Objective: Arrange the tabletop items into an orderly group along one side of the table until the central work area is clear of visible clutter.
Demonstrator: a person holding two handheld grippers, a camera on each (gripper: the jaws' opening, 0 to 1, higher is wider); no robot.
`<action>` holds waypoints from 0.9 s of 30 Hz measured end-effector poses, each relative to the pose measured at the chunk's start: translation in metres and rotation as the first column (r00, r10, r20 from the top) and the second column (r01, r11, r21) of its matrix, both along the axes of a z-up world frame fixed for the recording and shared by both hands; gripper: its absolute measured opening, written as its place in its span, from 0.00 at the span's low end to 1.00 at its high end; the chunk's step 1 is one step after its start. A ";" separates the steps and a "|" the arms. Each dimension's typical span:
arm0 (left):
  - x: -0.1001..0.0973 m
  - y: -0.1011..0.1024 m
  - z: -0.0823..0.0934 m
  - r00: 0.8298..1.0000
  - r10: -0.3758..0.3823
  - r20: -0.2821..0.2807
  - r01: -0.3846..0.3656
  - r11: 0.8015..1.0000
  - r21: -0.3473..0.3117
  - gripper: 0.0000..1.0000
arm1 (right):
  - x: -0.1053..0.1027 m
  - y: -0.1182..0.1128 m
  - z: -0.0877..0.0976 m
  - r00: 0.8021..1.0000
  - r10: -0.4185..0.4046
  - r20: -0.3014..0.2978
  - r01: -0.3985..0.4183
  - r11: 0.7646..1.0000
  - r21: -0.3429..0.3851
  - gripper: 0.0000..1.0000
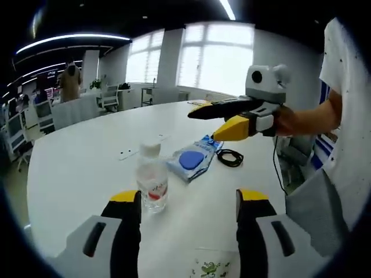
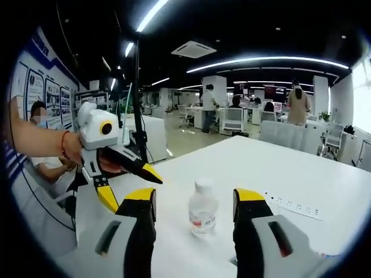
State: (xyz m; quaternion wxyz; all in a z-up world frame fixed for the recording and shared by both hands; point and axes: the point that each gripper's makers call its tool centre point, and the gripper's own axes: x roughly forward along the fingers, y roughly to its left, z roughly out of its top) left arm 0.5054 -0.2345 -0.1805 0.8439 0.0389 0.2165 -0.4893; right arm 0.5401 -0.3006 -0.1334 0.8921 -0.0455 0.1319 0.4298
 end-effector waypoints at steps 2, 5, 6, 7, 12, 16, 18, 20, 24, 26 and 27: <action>-0.006 0.002 0.001 1.000 0.006 -0.003 -0.006 1.000 0.003 0.69 | -0.006 0.000 -0.002 1.000 0.004 -0.010 -0.004 1.000 0.000 0.52; -0.014 0.006 0.002 1.000 0.017 -0.005 -0.017 1.000 -0.002 0.70 | -0.015 0.001 -0.007 0.999 0.013 -0.038 -0.013 1.000 0.004 0.52; -0.017 0.007 0.002 1.000 0.019 -0.005 -0.019 1.000 -0.001 0.70 | -0.017 0.001 -0.008 0.999 0.014 -0.047 -0.014 1.000 0.007 0.52; -0.021 0.009 0.002 1.000 0.023 -0.005 -0.023 1.000 0.001 0.70 | -0.021 0.001 -0.010 0.998 0.018 -0.056 -0.017 1.000 0.013 0.52; -0.037 0.014 0.004 0.999 0.043 -0.012 -0.043 0.999 -0.003 0.70 | -0.037 0.003 -0.020 0.995 0.030 -0.096 -0.028 0.999 0.017 0.52; -0.048 0.017 0.003 0.998 0.058 -0.016 -0.058 0.998 -0.011 0.71 | -0.049 0.004 -0.032 0.989 0.037 -0.143 -0.033 0.999 0.033 0.52; -0.055 0.019 0.001 0.998 0.065 -0.024 -0.065 0.998 -0.010 0.71 | -0.057 0.005 -0.041 0.986 0.039 -0.162 -0.036 0.999 0.026 0.52; -0.061 0.021 -0.001 0.997 0.075 -0.032 -0.075 0.997 -0.009 0.70 | -0.064 0.007 -0.048 0.982 0.046 -0.182 -0.042 0.999 0.025 0.51; -0.073 0.023 -0.001 0.995 0.093 -0.040 -0.094 0.995 -0.026 0.70 | -0.083 0.013 -0.064 0.974 0.071 -0.213 -0.072 0.997 0.003 0.51; -0.077 0.024 -0.003 0.994 0.097 -0.044 -0.098 0.995 -0.024 0.70 | -0.092 0.016 -0.074 0.969 0.084 -0.234 -0.090 0.996 -0.012 0.51; -0.080 0.024 -0.004 0.994 0.103 -0.047 -0.104 0.994 -0.029 0.70 | -0.095 0.017 -0.077 0.967 0.088 -0.239 -0.094 0.995 -0.013 0.50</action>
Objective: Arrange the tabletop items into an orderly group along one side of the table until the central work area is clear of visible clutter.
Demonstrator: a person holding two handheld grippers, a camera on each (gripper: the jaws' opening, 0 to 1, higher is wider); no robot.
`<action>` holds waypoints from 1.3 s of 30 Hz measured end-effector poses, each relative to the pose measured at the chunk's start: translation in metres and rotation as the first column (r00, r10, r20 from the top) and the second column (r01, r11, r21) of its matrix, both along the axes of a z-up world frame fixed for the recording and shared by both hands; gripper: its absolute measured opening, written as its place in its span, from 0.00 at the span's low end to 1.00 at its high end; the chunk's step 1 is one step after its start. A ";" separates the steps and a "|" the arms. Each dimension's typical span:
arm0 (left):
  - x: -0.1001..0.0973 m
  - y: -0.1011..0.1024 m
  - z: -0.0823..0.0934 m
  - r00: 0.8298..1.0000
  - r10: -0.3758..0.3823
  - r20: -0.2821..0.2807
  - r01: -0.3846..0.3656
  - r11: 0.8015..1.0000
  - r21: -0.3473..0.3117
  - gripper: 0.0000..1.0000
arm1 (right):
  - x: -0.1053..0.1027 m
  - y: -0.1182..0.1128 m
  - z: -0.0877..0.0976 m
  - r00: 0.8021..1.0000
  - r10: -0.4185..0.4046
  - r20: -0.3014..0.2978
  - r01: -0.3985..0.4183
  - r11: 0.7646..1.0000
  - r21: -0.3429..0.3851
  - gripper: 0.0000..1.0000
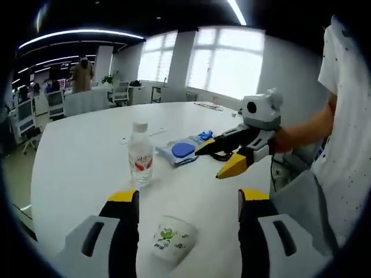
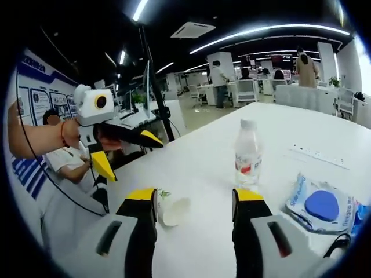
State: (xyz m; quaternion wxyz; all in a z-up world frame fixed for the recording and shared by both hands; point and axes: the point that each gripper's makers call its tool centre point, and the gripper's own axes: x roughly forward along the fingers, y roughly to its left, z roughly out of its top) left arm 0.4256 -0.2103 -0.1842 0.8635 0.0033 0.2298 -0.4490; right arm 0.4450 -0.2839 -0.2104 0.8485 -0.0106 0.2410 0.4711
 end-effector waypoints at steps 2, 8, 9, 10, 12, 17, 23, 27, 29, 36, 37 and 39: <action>-0.004 0.001 -0.002 1.000 0.012 -0.009 -0.012 1.000 -0.008 0.71 | -0.007 0.003 -0.009 1.000 0.012 -0.025 -0.012 1.000 -0.004 0.50; -0.014 0.006 -0.007 0.999 0.038 -0.026 -0.038 0.999 -0.018 0.71 | -0.023 0.016 -0.033 0.995 0.046 -0.092 -0.047 0.999 -0.001 0.46; -0.015 0.006 -0.007 0.999 0.041 -0.027 -0.042 0.999 -0.020 0.71 | -0.024 0.017 -0.037 0.994 0.047 -0.104 -0.047 0.999 -0.002 0.46; -0.017 0.006 -0.008 0.998 0.047 -0.030 -0.047 0.999 -0.023 0.71 | -0.025 0.020 -0.042 0.991 0.048 -0.123 -0.048 0.999 -0.001 0.45; -0.019 0.007 -0.008 0.998 0.052 -0.034 -0.053 0.998 -0.025 0.71 | -0.027 0.024 -0.047 0.990 0.053 -0.134 -0.053 0.999 0.003 0.45; -0.021 0.011 -0.013 0.996 0.075 -0.046 -0.076 0.997 -0.029 0.71 | -0.030 0.032 -0.059 0.984 0.077 -0.158 -0.079 0.997 -0.007 0.43; -0.024 0.015 -0.019 0.994 0.088 -0.062 -0.090 0.996 -0.026 0.70 | -0.032 0.042 -0.069 0.976 0.108 -0.188 -0.110 0.994 0.000 0.38; -0.024 0.018 -0.022 0.992 0.104 -0.069 -0.106 0.994 -0.032 0.70 | -0.035 0.050 -0.074 0.972 0.131 -0.196 -0.133 0.991 0.000 0.34; -0.024 0.019 -0.023 0.991 0.108 -0.072 -0.111 0.993 -0.034 0.70 | -0.034 0.053 -0.076 0.970 0.135 -0.201 -0.138 0.990 -0.001 0.32; -0.027 0.020 -0.029 0.990 0.110 -0.090 -0.113 0.993 -0.030 0.70 | -0.033 0.061 -0.081 0.961 0.156 -0.227 -0.155 0.988 0.021 0.24; -0.027 0.020 -0.030 0.989 0.111 -0.092 -0.115 0.993 -0.031 0.70 | -0.034 0.062 -0.081 0.960 0.160 -0.231 -0.158 0.987 0.025 0.22; -0.027 0.020 -0.031 0.989 0.113 -0.094 -0.116 0.993 -0.031 0.70 | -0.035 0.063 -0.082 0.956 0.168 -0.238 -0.166 0.986 0.030 0.18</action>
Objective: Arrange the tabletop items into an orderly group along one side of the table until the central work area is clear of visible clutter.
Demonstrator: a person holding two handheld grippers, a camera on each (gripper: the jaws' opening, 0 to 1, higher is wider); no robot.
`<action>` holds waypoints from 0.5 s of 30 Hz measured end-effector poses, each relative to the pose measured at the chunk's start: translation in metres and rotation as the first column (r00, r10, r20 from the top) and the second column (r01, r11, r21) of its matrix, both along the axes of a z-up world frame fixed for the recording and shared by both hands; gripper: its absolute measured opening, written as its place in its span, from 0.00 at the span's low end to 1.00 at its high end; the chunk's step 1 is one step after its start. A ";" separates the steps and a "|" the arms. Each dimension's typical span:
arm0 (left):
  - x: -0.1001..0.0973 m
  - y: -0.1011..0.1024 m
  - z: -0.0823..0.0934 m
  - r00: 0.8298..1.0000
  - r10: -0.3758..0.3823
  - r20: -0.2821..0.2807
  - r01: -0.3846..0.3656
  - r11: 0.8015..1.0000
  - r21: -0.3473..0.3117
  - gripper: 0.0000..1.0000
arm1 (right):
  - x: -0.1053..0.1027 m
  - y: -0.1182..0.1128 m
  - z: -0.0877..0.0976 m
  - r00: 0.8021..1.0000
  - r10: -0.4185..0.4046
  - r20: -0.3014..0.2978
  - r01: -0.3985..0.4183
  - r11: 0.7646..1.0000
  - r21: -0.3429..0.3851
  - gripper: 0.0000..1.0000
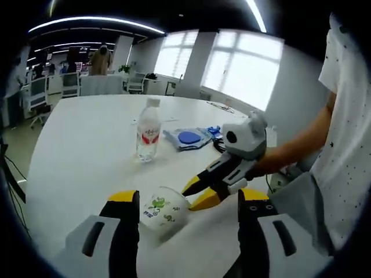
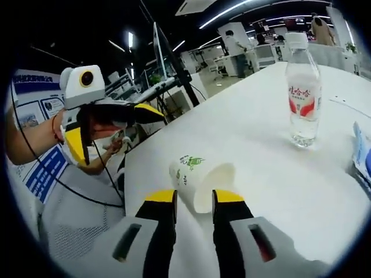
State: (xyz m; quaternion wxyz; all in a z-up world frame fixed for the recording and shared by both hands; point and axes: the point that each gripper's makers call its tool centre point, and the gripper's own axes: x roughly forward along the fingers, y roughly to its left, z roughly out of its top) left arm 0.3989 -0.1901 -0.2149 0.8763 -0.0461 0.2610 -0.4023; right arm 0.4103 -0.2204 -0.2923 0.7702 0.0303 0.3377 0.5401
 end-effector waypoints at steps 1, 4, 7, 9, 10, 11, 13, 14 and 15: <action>0.000 0.000 0.000 1.000 0.002 -0.002 -0.002 1.000 -0.001 0.70 | 0.000 0.001 0.000 1.000 0.002 -0.001 -0.002 1.000 0.002 0.17; 0.000 0.001 -0.001 1.000 0.004 -0.002 -0.004 1.000 -0.002 0.70 | -0.001 0.005 -0.001 1.000 0.012 -0.011 -0.012 1.000 0.008 0.16; 0.000 0.001 -0.001 1.000 0.007 -0.003 -0.007 1.000 -0.006 0.70 | -0.002 0.007 -0.004 1.000 0.022 -0.014 -0.022 1.000 0.004 0.13; 0.000 0.001 -0.002 1.000 0.008 -0.005 -0.008 1.000 -0.004 0.70 | -0.003 0.008 -0.004 1.000 0.027 -0.016 -0.027 1.000 0.005 0.10; -0.001 0.001 -0.002 1.000 0.009 -0.005 -0.009 1.000 -0.005 0.70 | -0.002 0.008 -0.004 0.999 0.028 -0.016 -0.028 1.000 0.006 0.07; -0.001 0.001 -0.002 1.000 0.011 -0.007 -0.011 1.000 -0.006 0.70 | -0.002 0.008 -0.004 0.999 0.031 -0.014 -0.031 1.000 0.007 0.03; -0.002 0.002 -0.002 1.000 0.013 -0.007 -0.013 1.000 -0.008 0.69 | -0.002 0.008 -0.003 0.999 0.039 -0.007 -0.039 0.999 0.010 0.01; -0.002 0.002 -0.003 1.000 0.013 -0.007 -0.013 1.000 -0.007 0.69 | -0.003 0.008 -0.002 0.999 0.043 -0.007 -0.043 0.999 0.010 0.00; -0.003 0.002 -0.003 1.000 0.012 -0.007 -0.012 1.000 -0.005 0.69 | -0.004 0.008 -0.002 0.999 0.054 -0.003 -0.054 0.998 0.006 0.00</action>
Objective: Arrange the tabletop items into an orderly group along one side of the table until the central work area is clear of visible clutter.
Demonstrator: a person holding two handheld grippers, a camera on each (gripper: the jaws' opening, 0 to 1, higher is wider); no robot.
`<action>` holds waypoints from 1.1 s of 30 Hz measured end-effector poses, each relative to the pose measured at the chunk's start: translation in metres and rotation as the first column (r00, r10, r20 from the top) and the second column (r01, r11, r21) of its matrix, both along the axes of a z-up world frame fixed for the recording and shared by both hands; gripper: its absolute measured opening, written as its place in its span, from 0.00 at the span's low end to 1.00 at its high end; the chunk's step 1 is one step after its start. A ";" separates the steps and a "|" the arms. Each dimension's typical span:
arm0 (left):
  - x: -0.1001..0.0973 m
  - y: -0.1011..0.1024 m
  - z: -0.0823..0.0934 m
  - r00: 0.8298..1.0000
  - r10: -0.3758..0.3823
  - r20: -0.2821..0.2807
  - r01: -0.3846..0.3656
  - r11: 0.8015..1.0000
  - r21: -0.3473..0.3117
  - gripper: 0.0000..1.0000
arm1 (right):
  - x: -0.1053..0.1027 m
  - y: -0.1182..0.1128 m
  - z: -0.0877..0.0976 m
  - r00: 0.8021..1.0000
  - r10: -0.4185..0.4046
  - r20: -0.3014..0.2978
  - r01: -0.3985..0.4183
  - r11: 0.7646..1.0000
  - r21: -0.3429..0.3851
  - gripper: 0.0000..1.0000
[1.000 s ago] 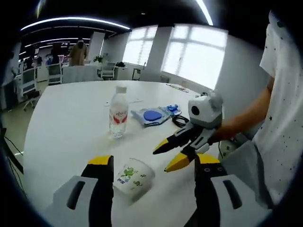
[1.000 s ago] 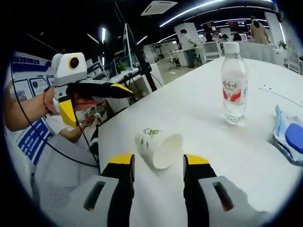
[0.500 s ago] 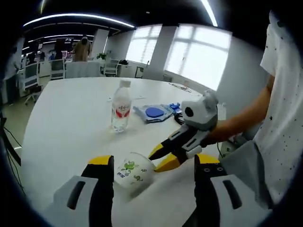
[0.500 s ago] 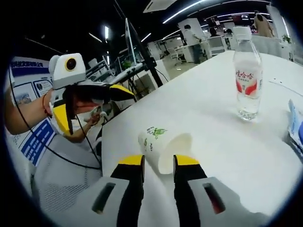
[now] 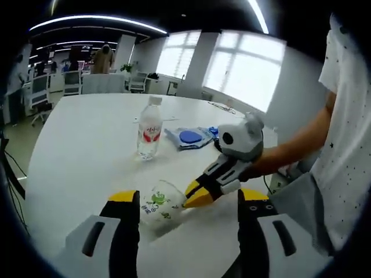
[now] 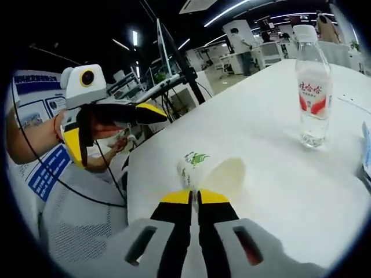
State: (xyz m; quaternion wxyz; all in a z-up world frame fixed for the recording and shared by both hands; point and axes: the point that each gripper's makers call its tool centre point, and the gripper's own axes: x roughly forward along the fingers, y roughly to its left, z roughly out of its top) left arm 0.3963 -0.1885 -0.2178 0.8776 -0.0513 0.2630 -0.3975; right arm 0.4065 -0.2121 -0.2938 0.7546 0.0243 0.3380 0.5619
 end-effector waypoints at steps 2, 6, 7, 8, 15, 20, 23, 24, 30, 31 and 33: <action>0.000 0.000 0.000 1.000 0.001 0.000 -0.001 1.000 -0.002 0.69 | -0.001 -0.001 0.003 1.000 0.013 0.009 -0.013 1.000 -0.004 0.00; 0.000 -0.001 0.002 1.000 0.004 0.007 -0.004 1.000 -0.008 0.69 | -0.003 -0.007 0.010 0.997 0.062 0.050 -0.060 0.998 -0.034 0.00; 0.000 -0.002 0.002 1.000 0.003 0.007 -0.003 1.000 -0.009 0.69 | -0.001 -0.011 0.012 0.995 0.071 0.066 -0.068 0.997 -0.046 0.00; 0.000 -0.003 0.002 1.000 0.002 0.008 -0.002 1.000 -0.009 0.69 | -0.001 -0.013 0.014 0.995 0.073 0.071 -0.069 0.996 -0.048 0.00; -0.002 -0.011 0.003 1.000 -0.010 0.011 0.010 1.000 -0.017 0.69 | 0.011 -0.036 0.030 0.979 0.127 0.157 -0.108 0.987 -0.120 0.00; -0.003 -0.016 0.004 1.000 -0.023 0.015 0.024 0.999 -0.023 0.68 | 0.020 -0.054 0.041 0.954 0.212 0.214 -0.167 0.963 -0.210 0.00; -0.003 -0.019 0.005 0.999 -0.027 0.018 0.028 0.999 -0.027 0.68 | 0.029 -0.070 0.048 0.922 0.286 0.260 -0.206 0.933 -0.295 0.00; -0.003 -0.019 0.005 0.999 -0.028 0.019 0.029 0.999 -0.027 0.68 | 0.033 -0.076 0.049 0.907 0.316 0.278 -0.219 0.918 -0.331 0.00; -0.004 -0.023 0.007 0.999 -0.034 0.023 0.035 0.999 -0.032 0.67 | 0.049 -0.096 0.056 0.872 0.377 0.313 -0.230 0.879 -0.418 0.00; -0.005 -0.023 0.007 0.999 -0.035 0.025 0.036 0.999 -0.035 0.67 | 0.053 -0.102 0.058 0.861 0.400 0.315 -0.236 0.862 -0.449 0.00; -0.005 -0.024 0.009 0.999 -0.034 0.030 0.036 0.999 -0.040 0.67 | 0.058 -0.109 0.058 0.846 0.431 0.313 -0.244 0.836 -0.492 0.00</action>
